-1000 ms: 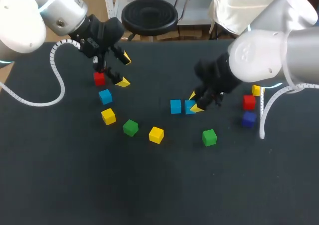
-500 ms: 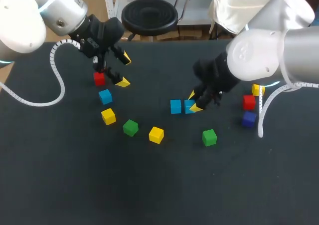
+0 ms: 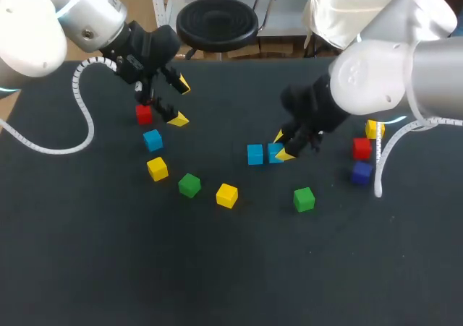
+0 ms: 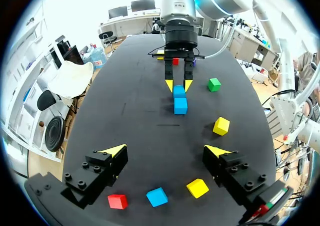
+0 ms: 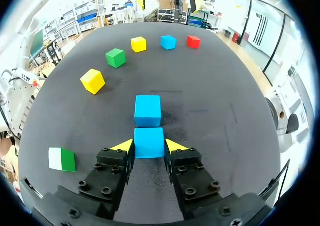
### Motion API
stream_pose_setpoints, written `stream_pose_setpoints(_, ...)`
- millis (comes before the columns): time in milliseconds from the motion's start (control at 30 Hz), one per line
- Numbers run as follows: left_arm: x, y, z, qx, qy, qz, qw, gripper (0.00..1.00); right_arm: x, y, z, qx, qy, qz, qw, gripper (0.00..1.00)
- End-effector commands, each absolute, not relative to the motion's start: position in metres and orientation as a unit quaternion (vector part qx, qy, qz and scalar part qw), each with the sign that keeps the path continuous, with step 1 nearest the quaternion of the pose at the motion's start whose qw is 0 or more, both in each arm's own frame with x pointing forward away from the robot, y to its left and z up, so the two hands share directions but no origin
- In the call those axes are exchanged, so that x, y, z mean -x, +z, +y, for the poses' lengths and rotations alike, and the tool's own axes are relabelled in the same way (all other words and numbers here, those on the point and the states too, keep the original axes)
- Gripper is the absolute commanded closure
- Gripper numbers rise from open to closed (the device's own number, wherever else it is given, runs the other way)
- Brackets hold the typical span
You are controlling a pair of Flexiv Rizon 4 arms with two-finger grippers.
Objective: Place the blue cubes, place green cubes on the blue cubes, place the yellow cubes on the green cubes, then place the red cubes on the yellow cubes, and place purple cube on the red cubes.
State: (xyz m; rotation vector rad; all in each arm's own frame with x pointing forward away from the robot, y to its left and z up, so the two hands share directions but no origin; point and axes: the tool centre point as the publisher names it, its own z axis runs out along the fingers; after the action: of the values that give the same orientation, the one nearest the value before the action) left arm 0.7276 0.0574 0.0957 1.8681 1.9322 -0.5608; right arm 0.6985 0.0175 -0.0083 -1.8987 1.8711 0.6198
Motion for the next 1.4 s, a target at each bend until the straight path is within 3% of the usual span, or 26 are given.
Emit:
stream_pose_setpoints(33,-0.7272,0.0958,0.0579,-0.667,-0.2,0.69,0.197,0.0,-0.6986,-0.0102,0.0178,0.679,0.225,0.67,0.2,1.0)
stream_pose_setpoints(1400,-0.7272,0.0958,0.0579,-0.667,-0.2,0.69,0.197,0.0,-0.7018,-0.014,0.0203,0.693,0.235,0.654,0.192,1.0)
